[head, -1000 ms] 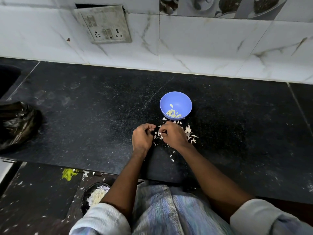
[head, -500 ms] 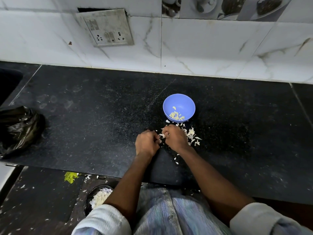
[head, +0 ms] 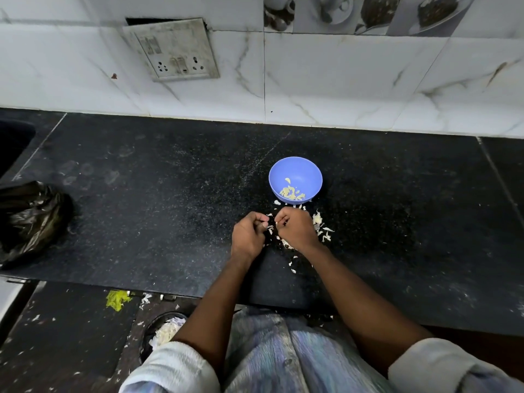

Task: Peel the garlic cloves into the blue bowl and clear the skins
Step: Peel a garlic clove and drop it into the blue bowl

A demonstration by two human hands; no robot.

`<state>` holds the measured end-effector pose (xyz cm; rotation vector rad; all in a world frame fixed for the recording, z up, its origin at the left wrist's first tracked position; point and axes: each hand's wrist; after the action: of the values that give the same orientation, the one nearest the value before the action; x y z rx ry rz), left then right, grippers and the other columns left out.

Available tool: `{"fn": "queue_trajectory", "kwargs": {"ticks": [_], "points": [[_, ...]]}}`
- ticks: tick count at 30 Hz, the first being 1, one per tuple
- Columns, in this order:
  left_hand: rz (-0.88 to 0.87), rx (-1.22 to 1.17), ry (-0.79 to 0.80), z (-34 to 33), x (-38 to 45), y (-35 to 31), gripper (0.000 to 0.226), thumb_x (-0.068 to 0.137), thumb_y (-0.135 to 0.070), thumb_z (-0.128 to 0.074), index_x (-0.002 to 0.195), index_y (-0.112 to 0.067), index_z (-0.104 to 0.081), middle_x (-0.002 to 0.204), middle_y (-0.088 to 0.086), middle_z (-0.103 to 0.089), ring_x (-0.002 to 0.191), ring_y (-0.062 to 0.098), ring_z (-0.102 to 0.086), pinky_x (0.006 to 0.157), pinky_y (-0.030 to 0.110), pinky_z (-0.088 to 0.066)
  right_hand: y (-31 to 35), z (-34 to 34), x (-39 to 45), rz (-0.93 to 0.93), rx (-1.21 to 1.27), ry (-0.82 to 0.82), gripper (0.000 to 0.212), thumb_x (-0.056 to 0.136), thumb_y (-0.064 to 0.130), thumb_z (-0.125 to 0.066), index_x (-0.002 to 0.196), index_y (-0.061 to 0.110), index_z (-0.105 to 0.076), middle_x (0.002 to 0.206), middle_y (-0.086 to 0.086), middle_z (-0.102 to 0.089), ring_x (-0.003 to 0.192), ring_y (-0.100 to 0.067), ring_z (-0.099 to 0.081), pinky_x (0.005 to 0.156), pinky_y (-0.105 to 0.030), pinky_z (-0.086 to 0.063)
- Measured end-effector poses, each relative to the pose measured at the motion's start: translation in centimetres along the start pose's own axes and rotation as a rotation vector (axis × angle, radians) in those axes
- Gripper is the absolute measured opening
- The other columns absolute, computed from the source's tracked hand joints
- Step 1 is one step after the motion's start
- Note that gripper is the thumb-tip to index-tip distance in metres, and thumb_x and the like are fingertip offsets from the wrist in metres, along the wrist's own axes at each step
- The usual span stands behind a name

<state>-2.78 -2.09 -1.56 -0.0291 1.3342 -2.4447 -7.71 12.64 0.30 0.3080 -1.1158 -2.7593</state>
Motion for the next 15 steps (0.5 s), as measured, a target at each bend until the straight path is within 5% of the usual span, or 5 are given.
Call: {"fn": "queue_trajectory", "kwargs": {"ticks": [6, 11, 15], "points": [[-0.015, -0.159, 0.018, -0.8, 0.0, -0.4, 0.039, 0.094, 0.006, -0.065, 0.103, -0.032, -0.073, 0.082, -0.003, -0.071, 0.071, 0.007, -0.061, 0.075, 0.029, -0.054, 0.0, 1.2, -0.5, -0.005, 0.114, 0.020, 0.024, 0.082, 0.005, -0.066, 0.089, 0.023, -0.080, 0.084, 0.015, -0.076, 0.073, 0.010, -0.063, 0.065, -0.003, -0.041], [-0.086, -0.091, -0.030, -1.4, -0.9, -2.2, 0.042, 0.087, 0.006, -0.070, 0.119, -0.022, -0.068, 0.079, -0.008, -0.069, 0.069, 0.002, -0.063, 0.073, 0.022, -0.054, 0.2, 3.0, -0.9, -0.164, 0.567, 0.107, 0.015, 0.084, 0.001, -0.068, 0.086, 0.010, -0.080, 0.077, -0.006, -0.077, 0.065, -0.013, -0.065, 0.054, -0.020, -0.047], [-0.082, -0.066, -0.043, -2.1, -1.3, -4.1, 0.033, 0.082, -0.001, -0.078, 0.099, -0.029, -0.072, 0.072, -0.010, -0.071, 0.062, 0.002, -0.064, 0.065, 0.024, -0.055, -0.7, 3.9, -1.7, -0.188, 0.642, 0.091, 0.010, 0.082, -0.002, -0.074, 0.087, 0.005, -0.079, 0.078, -0.013, -0.076, 0.065, -0.018, -0.062, 0.054, -0.026, -0.048]]}}
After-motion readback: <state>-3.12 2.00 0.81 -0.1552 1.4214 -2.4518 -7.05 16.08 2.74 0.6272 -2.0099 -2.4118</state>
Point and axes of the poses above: each hand's wrist, its own x-axis towards the middle knuckle, its own z-axis out of the back of the hand, y = z × x
